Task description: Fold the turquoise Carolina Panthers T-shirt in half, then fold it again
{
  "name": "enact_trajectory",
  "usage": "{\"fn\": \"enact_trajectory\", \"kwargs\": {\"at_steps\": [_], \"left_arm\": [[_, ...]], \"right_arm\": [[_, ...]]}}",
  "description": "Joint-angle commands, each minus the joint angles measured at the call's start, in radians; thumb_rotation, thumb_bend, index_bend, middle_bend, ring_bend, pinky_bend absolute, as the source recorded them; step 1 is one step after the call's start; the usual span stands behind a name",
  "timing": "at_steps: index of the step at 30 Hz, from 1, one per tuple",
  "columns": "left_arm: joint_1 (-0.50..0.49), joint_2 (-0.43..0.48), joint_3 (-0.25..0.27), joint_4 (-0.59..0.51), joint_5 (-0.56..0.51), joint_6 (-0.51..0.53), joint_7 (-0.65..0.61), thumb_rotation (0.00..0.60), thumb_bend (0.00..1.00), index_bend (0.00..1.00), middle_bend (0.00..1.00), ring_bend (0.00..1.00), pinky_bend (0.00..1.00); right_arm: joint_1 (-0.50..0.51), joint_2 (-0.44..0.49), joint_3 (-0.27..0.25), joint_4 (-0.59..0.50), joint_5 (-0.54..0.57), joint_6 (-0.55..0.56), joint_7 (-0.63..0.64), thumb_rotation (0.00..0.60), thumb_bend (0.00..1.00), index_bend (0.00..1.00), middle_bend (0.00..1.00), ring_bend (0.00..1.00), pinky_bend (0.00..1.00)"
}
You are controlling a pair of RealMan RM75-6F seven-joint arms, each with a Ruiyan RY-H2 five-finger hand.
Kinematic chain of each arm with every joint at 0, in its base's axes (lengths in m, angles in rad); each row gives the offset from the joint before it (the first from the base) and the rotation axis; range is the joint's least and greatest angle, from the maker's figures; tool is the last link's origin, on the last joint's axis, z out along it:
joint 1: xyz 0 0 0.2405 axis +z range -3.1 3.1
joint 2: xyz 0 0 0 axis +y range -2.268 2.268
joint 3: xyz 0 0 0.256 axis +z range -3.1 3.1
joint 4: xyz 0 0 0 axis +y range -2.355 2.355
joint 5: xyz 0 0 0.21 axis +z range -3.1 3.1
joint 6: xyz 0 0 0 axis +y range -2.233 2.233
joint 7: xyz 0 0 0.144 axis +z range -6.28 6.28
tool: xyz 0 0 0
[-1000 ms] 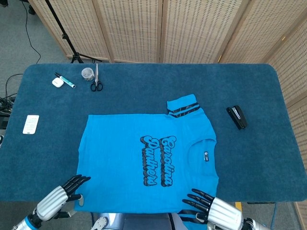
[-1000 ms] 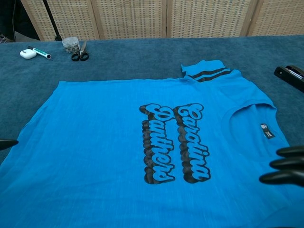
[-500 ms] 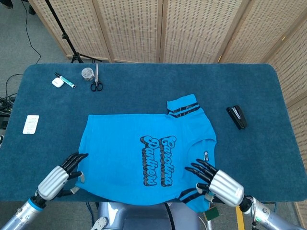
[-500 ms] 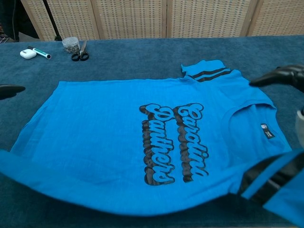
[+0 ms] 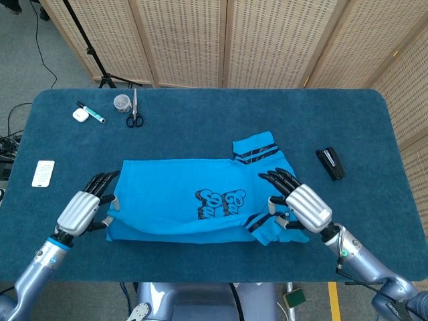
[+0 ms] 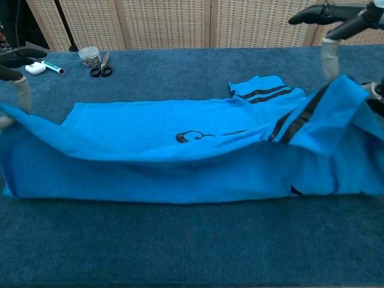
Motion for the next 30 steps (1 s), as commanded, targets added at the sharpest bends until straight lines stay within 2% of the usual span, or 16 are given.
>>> {"fn": "enact_trajectory", "kwargs": {"at_steps": [1,7,15,24,30], "left_arm": [[-0.061,-0.011,-0.065,0.009,-0.081,-0.092,0.044,0.600,0.60,0.82,0.00,0.00,0.00],[-0.144,-0.063,-0.146,0.088,-0.188,-0.211,0.061,0.600,0.60,0.82,0.00,0.00,0.00],[-0.221,-0.132,-0.199,0.211,-0.266,-0.311,0.071,0.600,0.60,0.82,0.00,0.00,0.00],[-0.264,-0.200,-0.219,0.333,-0.315,-0.374,0.056,0.600,0.60,0.82,0.00,0.00,0.00],[-0.290,-0.261,-0.213,0.446,-0.310,-0.389,0.067,0.600,0.60,0.82,0.00,0.00,0.00]], "right_arm": [[0.061,-0.009,0.062,-0.004,0.089,-0.103,0.001,0.600,0.57,0.66,0.08,0.00,0.00],[0.150,-0.069,0.151,0.079,0.240,-0.272,-0.011,0.600,0.57,0.66,0.08,0.00,0.00],[0.234,-0.162,0.220,0.252,0.365,-0.422,0.011,0.600,0.57,0.66,0.08,0.00,0.00],[0.281,-0.230,0.230,0.395,0.393,-0.504,0.049,0.600,0.57,0.66,0.08,0.00,0.00],[0.308,-0.288,0.235,0.495,0.408,-0.549,0.076,0.600,0.57,0.66,0.08,0.00,0.00]]}}
